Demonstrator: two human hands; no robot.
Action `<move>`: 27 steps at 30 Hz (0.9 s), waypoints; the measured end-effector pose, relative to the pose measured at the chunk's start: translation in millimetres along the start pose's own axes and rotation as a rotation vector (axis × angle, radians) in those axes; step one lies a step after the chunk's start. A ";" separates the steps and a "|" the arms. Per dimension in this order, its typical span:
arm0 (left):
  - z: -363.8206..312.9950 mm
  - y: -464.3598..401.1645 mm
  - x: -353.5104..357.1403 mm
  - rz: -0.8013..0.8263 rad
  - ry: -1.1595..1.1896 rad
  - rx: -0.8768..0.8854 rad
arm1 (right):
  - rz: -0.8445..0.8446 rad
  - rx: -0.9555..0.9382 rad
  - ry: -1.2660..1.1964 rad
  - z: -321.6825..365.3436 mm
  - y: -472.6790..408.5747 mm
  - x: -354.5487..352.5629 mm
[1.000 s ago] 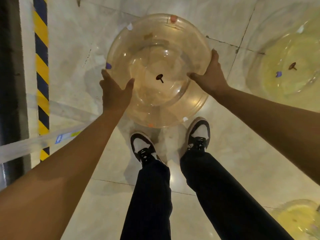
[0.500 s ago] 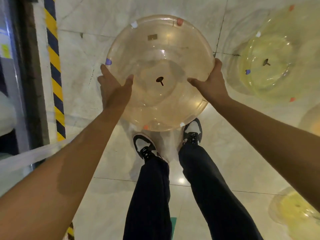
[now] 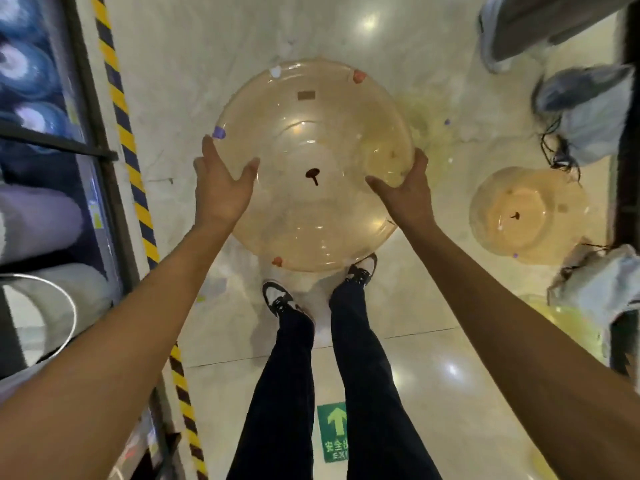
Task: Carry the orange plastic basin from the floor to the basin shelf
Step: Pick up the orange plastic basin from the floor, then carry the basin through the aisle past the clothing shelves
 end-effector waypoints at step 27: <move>-193.0 -109.0 349.7 0.361 -0.176 0.181 | -0.192 0.389 -0.163 -209.9 -198.9 -176.3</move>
Point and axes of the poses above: each hand's wrist, its own y-axis away from the middle knuckle, its own x-axis out of the palm, z = x × y, the point moved 9 cm from there along -y, towards the middle knuckle, and after that the axes turned 3 degrees about -z, right-handed, at the moved point
